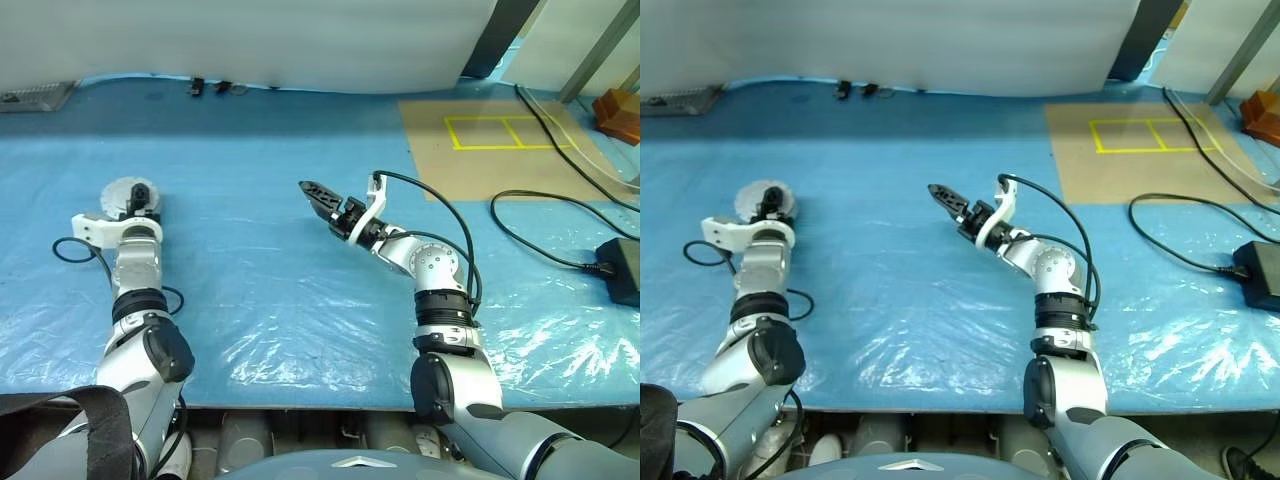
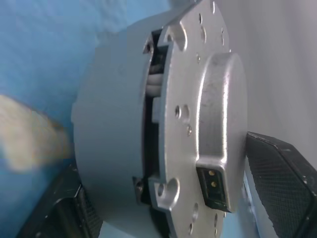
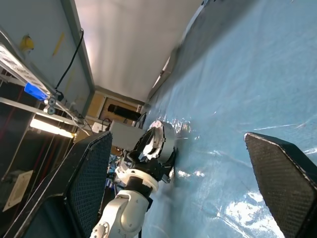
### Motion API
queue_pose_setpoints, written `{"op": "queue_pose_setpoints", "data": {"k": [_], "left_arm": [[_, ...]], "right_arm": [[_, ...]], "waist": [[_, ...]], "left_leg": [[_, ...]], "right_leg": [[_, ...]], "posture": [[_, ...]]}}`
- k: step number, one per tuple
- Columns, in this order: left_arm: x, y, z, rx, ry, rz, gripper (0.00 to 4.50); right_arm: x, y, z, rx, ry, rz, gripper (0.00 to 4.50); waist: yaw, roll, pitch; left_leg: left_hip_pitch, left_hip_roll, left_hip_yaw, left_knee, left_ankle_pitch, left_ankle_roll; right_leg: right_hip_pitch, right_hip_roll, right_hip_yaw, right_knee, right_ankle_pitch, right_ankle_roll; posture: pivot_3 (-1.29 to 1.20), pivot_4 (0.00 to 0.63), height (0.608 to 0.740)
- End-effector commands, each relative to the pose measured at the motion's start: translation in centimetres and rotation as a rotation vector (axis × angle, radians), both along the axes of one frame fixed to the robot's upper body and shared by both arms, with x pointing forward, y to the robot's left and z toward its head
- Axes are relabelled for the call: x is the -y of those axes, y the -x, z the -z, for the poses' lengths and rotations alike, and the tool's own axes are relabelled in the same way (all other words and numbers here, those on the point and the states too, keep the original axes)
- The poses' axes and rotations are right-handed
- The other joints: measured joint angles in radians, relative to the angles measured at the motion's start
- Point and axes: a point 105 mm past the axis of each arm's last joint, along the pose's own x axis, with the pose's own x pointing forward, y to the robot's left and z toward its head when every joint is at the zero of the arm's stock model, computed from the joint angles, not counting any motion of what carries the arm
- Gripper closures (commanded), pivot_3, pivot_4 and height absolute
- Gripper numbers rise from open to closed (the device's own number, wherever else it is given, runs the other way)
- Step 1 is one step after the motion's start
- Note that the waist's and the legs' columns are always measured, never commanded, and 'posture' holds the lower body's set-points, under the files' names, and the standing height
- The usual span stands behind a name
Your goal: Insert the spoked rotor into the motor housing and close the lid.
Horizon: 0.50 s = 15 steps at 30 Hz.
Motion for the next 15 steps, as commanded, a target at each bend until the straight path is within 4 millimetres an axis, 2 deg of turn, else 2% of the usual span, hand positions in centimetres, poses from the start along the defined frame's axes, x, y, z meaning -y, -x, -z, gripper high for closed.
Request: {"op": "queue_pose_setpoints", "data": {"k": [1,8,10,15], "left_arm": [[-2.7,0.9,-2.0,0.037,-0.019,-0.113,0.83],[-3.0,1.2,-0.9,-0.013,-0.003,-0.133,0.83],[-3.1,1.3,-0.7,-0.018,0.008,-0.146,0.11],[-3.8,2.0,-0.2,-0.024,0.05,-0.214,0.02]], "right_arm": [[-0.2,0.1,-1.6,0.056,-0.029,-0.012,0.04],[-0.2,0.1,-1.5,0.06,-0.019,-0.011,0.04],[-0.2,0.0,-1.5,0.06,-0.017,-0.01,0.0],[-0.1,0.0,-1.3,0.063,0.001,-0.009,0.0]], "waist": [[0.001,0.0,0.0],[0.0,0.0,0.0],[0.0,0.0,0.0],[0.0,0.0,0.0]], "left_leg": [[0.0,0.0,0.0,0.0,0.0,0.0],[0.0,0.0,0.0,0.0,0.0,0.0],[0.001,0.0,0.0,0.0,0.0,0.0],[0.002,0.0,0.0,0.001,0.0,0.0]], "right_leg": [[0.0,0.0,0.0,0.0,0.0,0.0],[0.0,0.0,0.0,0.001,0.0,0.0],[0.0,0.0,0.0,0.001,0.0,0.0],[0.0,0.0,0.0,0.002,0.0,0.0]], "posture": [[0.0,0.15,0.74],[0.0,0.15,0.74],[0.0,0.15,0.74],[0.0,0.15,0.74]]}}
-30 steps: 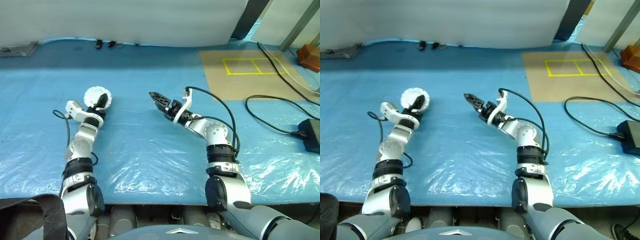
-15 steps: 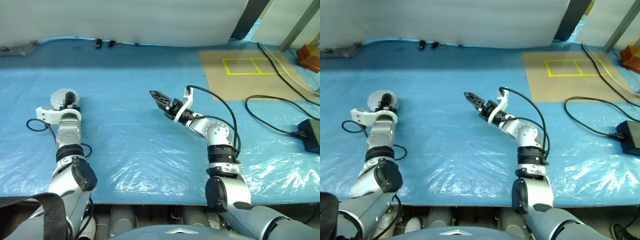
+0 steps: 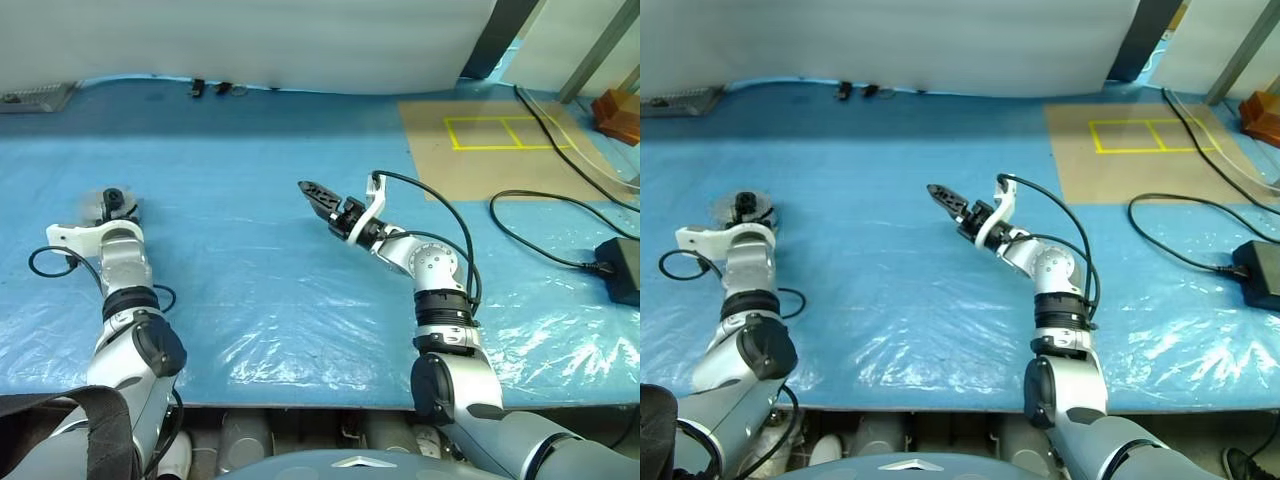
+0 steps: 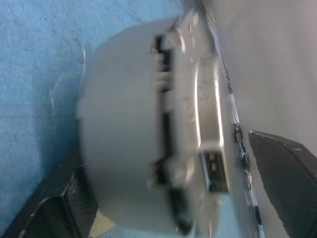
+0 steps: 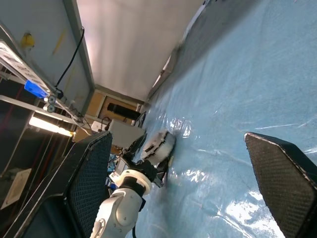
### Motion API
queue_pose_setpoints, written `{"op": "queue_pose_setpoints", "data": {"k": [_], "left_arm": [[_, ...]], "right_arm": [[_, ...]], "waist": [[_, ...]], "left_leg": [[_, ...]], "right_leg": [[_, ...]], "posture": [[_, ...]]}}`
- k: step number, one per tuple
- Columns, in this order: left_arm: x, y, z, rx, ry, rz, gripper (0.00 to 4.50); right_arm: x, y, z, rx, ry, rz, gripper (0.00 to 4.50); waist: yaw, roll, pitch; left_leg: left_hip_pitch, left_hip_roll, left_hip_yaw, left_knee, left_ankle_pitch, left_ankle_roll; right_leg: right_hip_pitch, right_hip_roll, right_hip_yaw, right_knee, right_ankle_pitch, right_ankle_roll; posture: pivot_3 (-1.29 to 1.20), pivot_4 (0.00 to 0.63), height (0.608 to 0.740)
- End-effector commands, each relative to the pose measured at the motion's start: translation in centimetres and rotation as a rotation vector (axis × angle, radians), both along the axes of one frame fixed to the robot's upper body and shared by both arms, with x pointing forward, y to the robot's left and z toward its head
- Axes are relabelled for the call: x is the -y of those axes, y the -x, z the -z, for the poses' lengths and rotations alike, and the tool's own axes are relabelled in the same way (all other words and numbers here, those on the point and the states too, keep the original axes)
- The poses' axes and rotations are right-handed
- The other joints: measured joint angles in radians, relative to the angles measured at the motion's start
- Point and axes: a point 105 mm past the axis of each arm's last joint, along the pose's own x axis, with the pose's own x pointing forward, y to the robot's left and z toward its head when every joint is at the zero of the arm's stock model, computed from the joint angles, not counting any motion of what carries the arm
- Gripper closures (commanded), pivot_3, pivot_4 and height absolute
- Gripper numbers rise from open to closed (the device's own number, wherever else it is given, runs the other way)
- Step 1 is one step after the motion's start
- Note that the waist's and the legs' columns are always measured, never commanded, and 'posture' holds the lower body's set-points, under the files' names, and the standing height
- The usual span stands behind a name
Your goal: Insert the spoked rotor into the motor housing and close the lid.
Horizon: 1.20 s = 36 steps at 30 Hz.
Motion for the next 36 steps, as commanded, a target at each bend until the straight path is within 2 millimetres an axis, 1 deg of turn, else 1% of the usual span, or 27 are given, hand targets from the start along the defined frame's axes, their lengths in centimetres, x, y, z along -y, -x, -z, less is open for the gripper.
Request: {"op": "queue_pose_setpoints", "data": {"k": [1,2,5,8,12,14,18,20,21,23,26,29,33,36], "left_arm": [[-1.9,1.2,-0.3,0.009,0.025,-0.11,0.02],[-2.0,1.3,-0.2,0.008,0.031,-0.121,0.02],[-2.2,1.6,-1.2,0.05,0.003,-0.155,0.02],[-2.1,1.9,-2.0,0.06,-0.049,-0.172,0.02],[-0.3,2.5,-3.1,0.042,-0.172,-0.145,0.02],[0.9,3.1,-3.7,0.043,-0.243,-0.121,0.02],[2.9,4.4,-5.1,0.065,-0.41,-0.033,0.02],[4.0,4.8,-6.0,0.072,-0.559,0.048,0.02],[4.5,5.0,-6.1,0.084,-0.59,0.08,0.02],[5.7,5.0,-6.3,0.089,-0.712,0.175,0.02],[7.4,4.8,-6.1,0.105,-0.836,0.301,0.02],[9.4,4.5,-5.8,0.129,-0.958,0.438,0.02],[12.0,4.3,-5.6,0.181,-1.09,0.605,0.02],[13.6,4.3,-5.4,0.221,-1.182,0.714,0.02]], "right_arm": [[-0.2,0.0,-1.3,0.056,-0.008,-0.013,0.0],[-0.2,0.1,-1.3,0.059,-0.003,-0.015,0.0],[-0.4,0.3,-1.0,0.075,0.028,-0.027,0.0],[-0.6,0.5,-0.7,0.098,0.069,-0.037,0.0],[-0.8,0.6,-0.5,0.119,0.093,-0.044,0.0],[-0.8,0.5,-0.4,0.139,0.116,-0.035,0.0],[-1.1,0.7,0.0,0.207,0.187,-0.037,0.0],[-1.1,0.7,-0.1,0.243,0.207,-0.024,0.0],[-1.1,0.7,-0.1,0.267,0.224,-0.018,0.0],[-1.1,0.8,-0.1,0.326,0.271,-0.003,0.0],[-0.8,0.7,-0.2,0.425,0.345,0.035,0.0],[-0.2,0.9,-0.1,0.507,0.409,0.067,0.0],[0.6,1.5,0.4,0.59,0.482,0.074,0.0],[1.2,2.1,0.8,0.63,0.52,0.073,0.0]], "waist": [[-0.001,0.0,0.0],[-0.001,0.0,0.0],[-0.001,0.0,0.0],[0.001,0.0,0.0],[0.003,0.0,0.0],[0.004,-0.001,0.0],[0.005,-0.002,0.001],[0.004,-0.002,0.001],[0.003,-0.002,0.001],[0.003,-0.002,0.001],[0.003,-0.002,0.001],[0.006,-0.002,0.001],[0.005,-0.002,0.001],[0.001,-0.002,0.001]], "left_leg": [[0.0,0.0,0.0,0.0,0.0,0.0],[0.0,0.0,0.0,0.0,0.0,0.0],[0.0,0.0,0.0,0.0,0.0,0.0],[-0.001,0.0,0.0,0.0,0.0,0.0],[-0.003,0.003,0.0,0.001,0.0,0.0],[-0.007,0.004,0.0,0.001,0.0,0.0],[-0.008,0.005,0.0,0.002,0.0,0.0],[-0.007,0.006,0.0,0.003,0.0,0.0],[-0.007,0.006,0.0,0.003,0.0,0.0],[-0.007,0.006,0.0,0.003,0.0,0.0],[-0.003,0.006,0.0,0.004,0.0,0.0],[-0.002,0.005,0.0,0.005,0.0,0.0],[-0.002,0.005,0.0,0.004,0.0,0.0],[-0.002,0.005,0.0,0.004,0.0,0.0]], "right_leg": [[0.0,0.0,0.0,0.0,0.0,0.0],[0.0,0.0,0.0,0.0,0.0,0.0],[0.0,0.0,0.0,0.0,0.0,0.0],[0.0,0.0,0.0,0.0,0.0,0.0],[0.0,0.0,0.0,-0.001,0.0,0.0],[0.0,0.0,-0.001,-0.001,0.0,0.0],[0.0,0.0,-0.003,-0.001,0.0,0.0],[0.0,0.0,-0.003,0.0,0.0,-0.001],[0.0,0.0,-0.003,0.0,0.0,-0.001],[0.0,0.0,-0.003,0.0,0.001,-0.002],[0.0,0.0,-0.002,0.0,0.001,-0.002],[0.0,0.0,-0.002,0.0,0.001,-0.002],[0.0,0.0,-0.002,0.0,0.001,-0.002],[0.0,0.0,-0.002,0.0,0.001,-0.002]], "posture": [[0.0,0.15,0.74],[0.0,0.15,0.74],[0.0,0.15,0.74],[0.0,0.15,0.74],[0.0,0.15,0.74],[0.0,0.15,0.74],[0.0,0.15,0.74],[0.0,0.15,0.74],[0.0,0.15,0.74],[0.0,0.15,0.74],[0.0,0.15,0.74],[0.0,0.15,0.74],[0.0,0.15,0.74],[0.0,0.15,0.74]]}}
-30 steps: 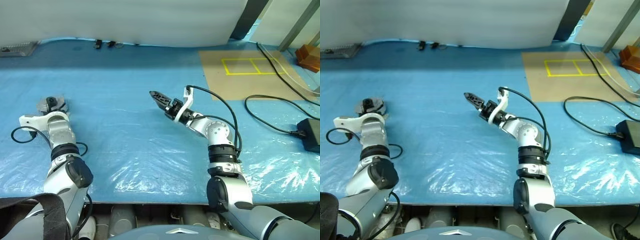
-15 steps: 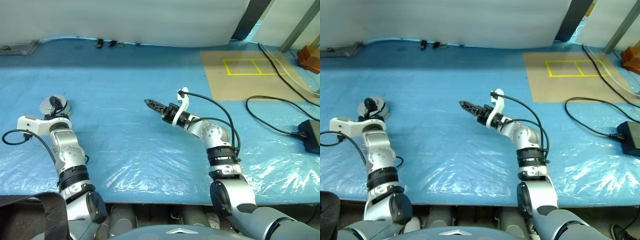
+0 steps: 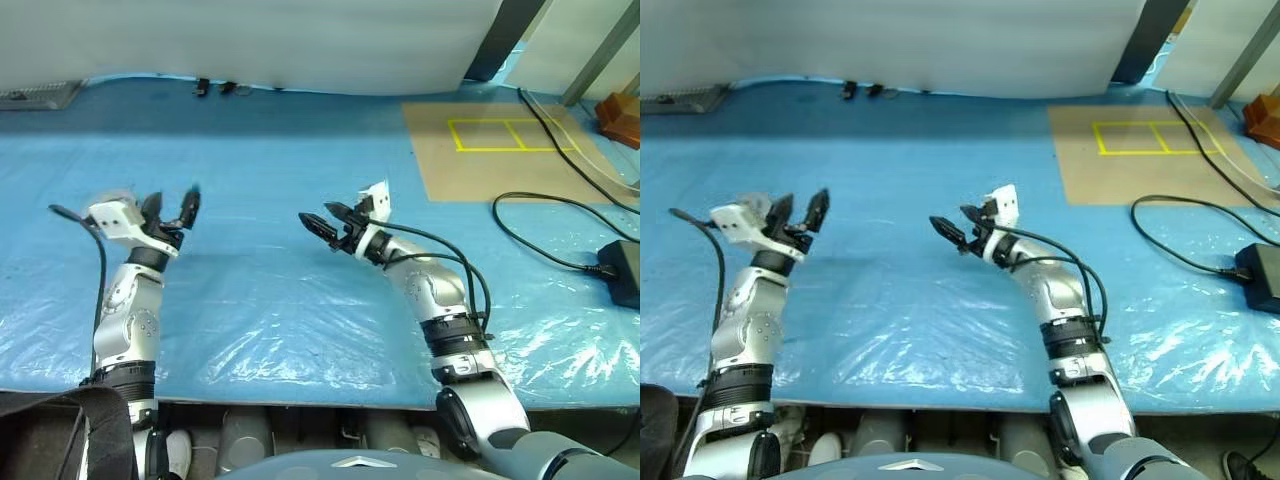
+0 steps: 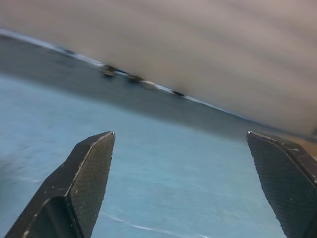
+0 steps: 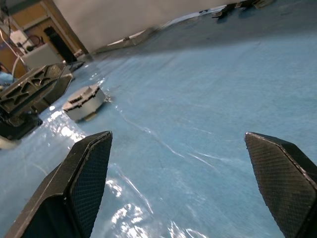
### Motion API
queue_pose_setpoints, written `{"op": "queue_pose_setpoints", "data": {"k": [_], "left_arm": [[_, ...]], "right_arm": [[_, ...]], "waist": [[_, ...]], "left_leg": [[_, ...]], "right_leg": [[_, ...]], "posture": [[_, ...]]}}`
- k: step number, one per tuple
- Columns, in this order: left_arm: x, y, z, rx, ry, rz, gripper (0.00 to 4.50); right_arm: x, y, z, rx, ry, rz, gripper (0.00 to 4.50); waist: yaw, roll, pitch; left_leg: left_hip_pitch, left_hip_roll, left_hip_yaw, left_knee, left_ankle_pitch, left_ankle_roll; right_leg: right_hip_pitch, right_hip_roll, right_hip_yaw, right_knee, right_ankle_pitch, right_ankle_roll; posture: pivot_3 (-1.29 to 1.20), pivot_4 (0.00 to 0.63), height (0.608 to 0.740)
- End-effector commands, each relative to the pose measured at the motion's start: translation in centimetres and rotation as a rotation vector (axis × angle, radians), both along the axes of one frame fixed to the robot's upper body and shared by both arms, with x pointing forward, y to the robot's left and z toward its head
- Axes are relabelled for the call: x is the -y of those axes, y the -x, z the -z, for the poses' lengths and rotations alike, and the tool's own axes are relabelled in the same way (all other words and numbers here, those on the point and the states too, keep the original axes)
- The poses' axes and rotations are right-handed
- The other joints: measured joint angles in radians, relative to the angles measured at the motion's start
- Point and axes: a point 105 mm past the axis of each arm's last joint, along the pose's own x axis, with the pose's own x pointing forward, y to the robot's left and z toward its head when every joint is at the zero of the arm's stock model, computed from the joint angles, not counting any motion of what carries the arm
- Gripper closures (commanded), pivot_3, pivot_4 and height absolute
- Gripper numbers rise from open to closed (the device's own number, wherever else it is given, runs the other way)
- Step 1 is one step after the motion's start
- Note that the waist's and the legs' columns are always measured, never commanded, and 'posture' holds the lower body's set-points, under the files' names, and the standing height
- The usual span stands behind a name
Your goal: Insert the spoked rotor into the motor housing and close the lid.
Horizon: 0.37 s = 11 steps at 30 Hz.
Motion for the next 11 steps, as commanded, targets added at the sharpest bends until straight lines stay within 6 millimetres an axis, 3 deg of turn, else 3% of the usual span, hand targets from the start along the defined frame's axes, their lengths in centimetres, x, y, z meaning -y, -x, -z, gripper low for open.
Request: {"op": "queue_pose_setpoints", "data": {"k": [1,7,11], "left_arm": [[1.8,0.2,-0.8,0.052,-0.122,0.127,0.02],[3.8,0.4,-0.8,0.08,-0.219,0.241,0.02],[4.0,0.7,-0.6,0.087,-0.262,0.266,0.02]], "right_arm": [[0.1,0.9,-1.5,0.122,0.021,-0.024,0.0],[0.2,2.5,-1.6,0.217,0.091,-0.085,0.0],[0.3,2.8,-1.4,0.219,0.102,-0.092,0.0]], "waist": [[-0.004,0.0,0.0],[-0.008,0.0,0.0],[-0.007,0.0,0.0]], "left_leg": [[0.0,0.0,0.0,0.0,0.0,0.0],[0.002,0.0,0.001,-0.001,0.0,0.0],[0.002,0.0,0.001,0.0,0.0,0.0]], "right_leg": [[0.0,0.0,0.0,0.0,0.0,0.0],[0.0,0.0,0.001,0.0,0.0,-0.001],[0.001,0.0,0.001,0.0,-0.002,-0.004]], "posture": [[0.0,0.15,0.74],[0.0,0.15,0.74],[0.0,0.15,0.74]]}}
